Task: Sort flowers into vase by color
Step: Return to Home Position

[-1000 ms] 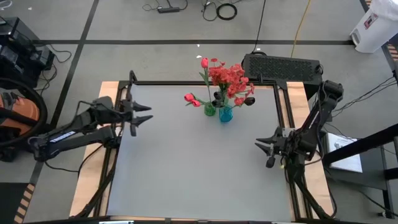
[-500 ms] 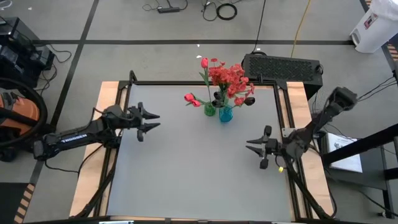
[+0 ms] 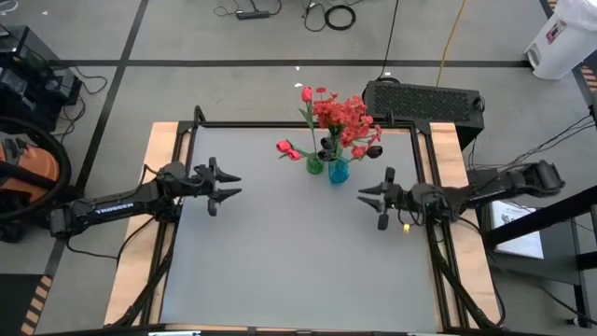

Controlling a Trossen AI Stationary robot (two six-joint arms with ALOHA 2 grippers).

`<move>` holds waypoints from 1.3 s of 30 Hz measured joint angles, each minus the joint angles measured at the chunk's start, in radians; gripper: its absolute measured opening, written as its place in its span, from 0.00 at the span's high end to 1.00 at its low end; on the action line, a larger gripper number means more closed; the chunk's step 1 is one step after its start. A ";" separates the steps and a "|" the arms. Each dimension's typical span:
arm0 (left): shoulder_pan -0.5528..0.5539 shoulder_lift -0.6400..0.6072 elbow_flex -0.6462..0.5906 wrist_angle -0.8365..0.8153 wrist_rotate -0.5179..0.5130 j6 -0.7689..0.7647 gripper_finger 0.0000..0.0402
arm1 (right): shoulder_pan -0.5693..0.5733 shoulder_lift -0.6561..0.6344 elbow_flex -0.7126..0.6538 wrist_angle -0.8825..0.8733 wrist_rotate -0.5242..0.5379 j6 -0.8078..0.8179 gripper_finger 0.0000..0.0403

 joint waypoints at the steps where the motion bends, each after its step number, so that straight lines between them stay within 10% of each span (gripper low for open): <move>1: 0.000 0.000 0.000 -0.001 -0.002 0.007 0.55 | -0.028 0.000 0.000 -0.013 -0.015 -0.005 0.79; 22: 0.001 0.001 -0.014 -0.125 -0.456 0.095 0.55 | -0.297 0.000 0.000 -0.258 0.115 0.013 0.79; 39: 0.001 0.001 -0.015 -0.140 -0.469 0.095 0.55 | -0.307 0.000 0.001 -0.265 0.115 0.014 0.79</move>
